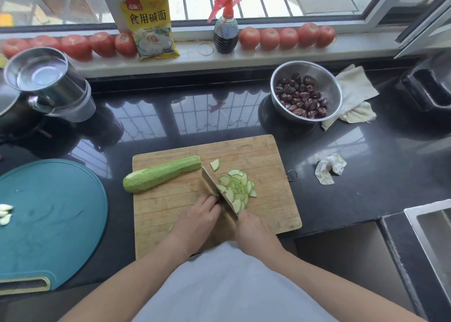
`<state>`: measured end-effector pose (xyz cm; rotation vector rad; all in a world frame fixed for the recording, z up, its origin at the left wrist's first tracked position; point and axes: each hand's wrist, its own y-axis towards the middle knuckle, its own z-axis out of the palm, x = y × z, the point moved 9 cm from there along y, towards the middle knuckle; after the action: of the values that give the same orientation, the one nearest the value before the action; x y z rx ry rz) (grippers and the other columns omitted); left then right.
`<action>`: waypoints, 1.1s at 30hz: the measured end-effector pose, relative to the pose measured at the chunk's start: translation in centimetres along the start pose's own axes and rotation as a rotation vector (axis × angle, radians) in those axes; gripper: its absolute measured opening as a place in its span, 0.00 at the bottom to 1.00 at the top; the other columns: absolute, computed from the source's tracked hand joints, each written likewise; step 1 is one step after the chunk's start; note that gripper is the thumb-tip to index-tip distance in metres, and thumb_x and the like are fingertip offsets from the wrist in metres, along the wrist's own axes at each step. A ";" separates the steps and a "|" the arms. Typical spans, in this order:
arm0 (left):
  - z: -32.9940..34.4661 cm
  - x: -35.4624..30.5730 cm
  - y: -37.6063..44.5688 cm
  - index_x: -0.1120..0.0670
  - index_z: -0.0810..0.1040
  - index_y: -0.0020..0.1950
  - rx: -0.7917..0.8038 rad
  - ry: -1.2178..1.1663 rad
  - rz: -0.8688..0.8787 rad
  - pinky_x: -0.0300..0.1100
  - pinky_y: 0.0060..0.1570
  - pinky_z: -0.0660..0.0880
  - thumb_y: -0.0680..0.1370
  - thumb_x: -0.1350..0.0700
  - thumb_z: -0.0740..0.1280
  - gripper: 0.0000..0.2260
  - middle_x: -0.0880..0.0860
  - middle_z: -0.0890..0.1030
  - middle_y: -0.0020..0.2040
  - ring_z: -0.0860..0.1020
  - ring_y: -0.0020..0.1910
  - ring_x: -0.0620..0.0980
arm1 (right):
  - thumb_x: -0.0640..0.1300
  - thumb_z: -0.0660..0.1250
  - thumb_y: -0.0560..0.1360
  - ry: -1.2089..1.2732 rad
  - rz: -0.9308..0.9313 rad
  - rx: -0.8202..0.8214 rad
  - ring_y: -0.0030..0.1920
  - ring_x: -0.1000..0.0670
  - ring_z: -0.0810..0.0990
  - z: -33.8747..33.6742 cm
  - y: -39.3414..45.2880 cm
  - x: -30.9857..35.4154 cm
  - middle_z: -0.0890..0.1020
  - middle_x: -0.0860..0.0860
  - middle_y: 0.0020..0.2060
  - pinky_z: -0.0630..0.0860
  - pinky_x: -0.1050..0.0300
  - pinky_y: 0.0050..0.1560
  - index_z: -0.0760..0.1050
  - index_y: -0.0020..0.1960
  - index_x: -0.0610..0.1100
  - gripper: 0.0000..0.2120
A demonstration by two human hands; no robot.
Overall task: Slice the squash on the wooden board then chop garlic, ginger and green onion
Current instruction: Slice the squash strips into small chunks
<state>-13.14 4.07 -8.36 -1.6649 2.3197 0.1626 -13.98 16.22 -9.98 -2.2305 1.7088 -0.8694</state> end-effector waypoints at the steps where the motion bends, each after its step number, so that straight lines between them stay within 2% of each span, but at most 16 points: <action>1: 0.1 0.0 0.0 0.56 0.80 0.51 0.001 0.001 0.000 0.43 0.31 0.79 0.70 0.67 0.71 0.12 0.53 0.80 0.53 0.79 0.53 0.53 | 0.38 0.54 0.78 -0.003 -0.001 -0.002 0.44 0.39 0.77 0.1 0.5 0.3 0.77 0.45 0.43 0.65 0.49 0.38 0.62 0.45 0.46 0.05; 4: -0.1 0.0 -0.1 0.56 0.80 0.50 -0.033 0.000 0.013 0.41 0.33 0.79 0.70 0.67 0.72 0.11 0.53 0.80 0.52 0.79 0.52 0.53 | 0.41 0.54 0.80 0.040 0.001 -0.033 0.46 0.38 0.78 0.0 1.2 0.8 0.78 0.44 0.45 0.71 0.46 0.41 0.62 0.47 0.46 0.04; 9: -0.4 0.0 -0.4 0.59 0.81 0.49 -0.067 -0.006 0.034 0.41 0.33 0.79 0.66 0.68 0.75 0.13 0.55 0.81 0.53 0.81 0.52 0.53 | 0.47 0.55 0.80 0.107 0.026 -0.063 0.42 0.40 0.76 -0.9 -0.2 -1.2 0.77 0.47 0.40 0.65 0.49 0.37 0.62 0.43 0.48 0.08; 12: -0.1 0.0 -0.4 0.59 0.82 0.50 -0.054 0.000 0.023 0.44 0.30 0.80 0.66 0.69 0.74 0.14 0.55 0.81 0.51 0.81 0.52 0.54 | 0.47 0.56 0.79 0.067 -0.033 -0.025 0.42 0.40 0.76 -0.7 -0.9 -0.9 0.77 0.47 0.40 0.66 0.50 0.37 0.63 0.44 0.48 0.06; 20: 0.6 0.1 -0.2 0.57 0.81 0.51 -0.032 0.020 0.017 0.43 0.29 0.79 0.68 0.67 0.71 0.14 0.54 0.80 0.51 0.79 0.52 0.54 | 0.45 0.55 0.80 -0.004 -0.065 -0.022 0.44 0.42 0.76 -0.8 -1.5 -0.2 0.76 0.48 0.43 0.65 0.51 0.39 0.63 0.47 0.47 0.04; 24: 0.4 0.1 -0.1 0.57 0.82 0.52 -0.035 0.034 0.025 0.42 0.29 0.78 0.67 0.67 0.72 0.15 0.54 0.81 0.50 0.80 0.51 0.54 | 0.41 0.54 0.80 -0.063 -0.046 -0.027 0.41 0.42 0.77 -0.7 -1.6 -0.1 0.75 0.48 0.39 0.62 0.51 0.36 0.62 0.45 0.46 0.05; 29: 0.6 0.3 -0.2 0.55 0.81 0.53 -0.016 0.034 0.010 0.43 0.29 0.79 0.72 0.65 0.67 0.12 0.52 0.80 0.53 0.78 0.52 0.53 | 0.37 0.55 0.78 -0.008 -0.014 -0.007 0.43 0.38 0.79 0.2 0.5 0.6 0.79 0.43 0.43 0.67 0.49 0.36 0.62 0.45 0.45 0.05; 33: 0.8 0.4 -0.6 0.57 0.80 0.54 -0.029 0.021 0.033 0.43 0.35 0.79 0.73 0.65 0.65 0.11 0.54 0.79 0.54 0.77 0.53 0.53 | 0.41 0.55 0.80 0.080 0.007 -0.049 0.42 0.39 0.77 -0.1 1.1 0.4 0.79 0.45 0.42 0.67 0.49 0.36 0.62 0.44 0.47 0.06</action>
<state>-12.57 3.77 -9.23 -1.6502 2.3722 0.1872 -14.87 15.49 -10.32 -2.2481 1.7911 -0.9371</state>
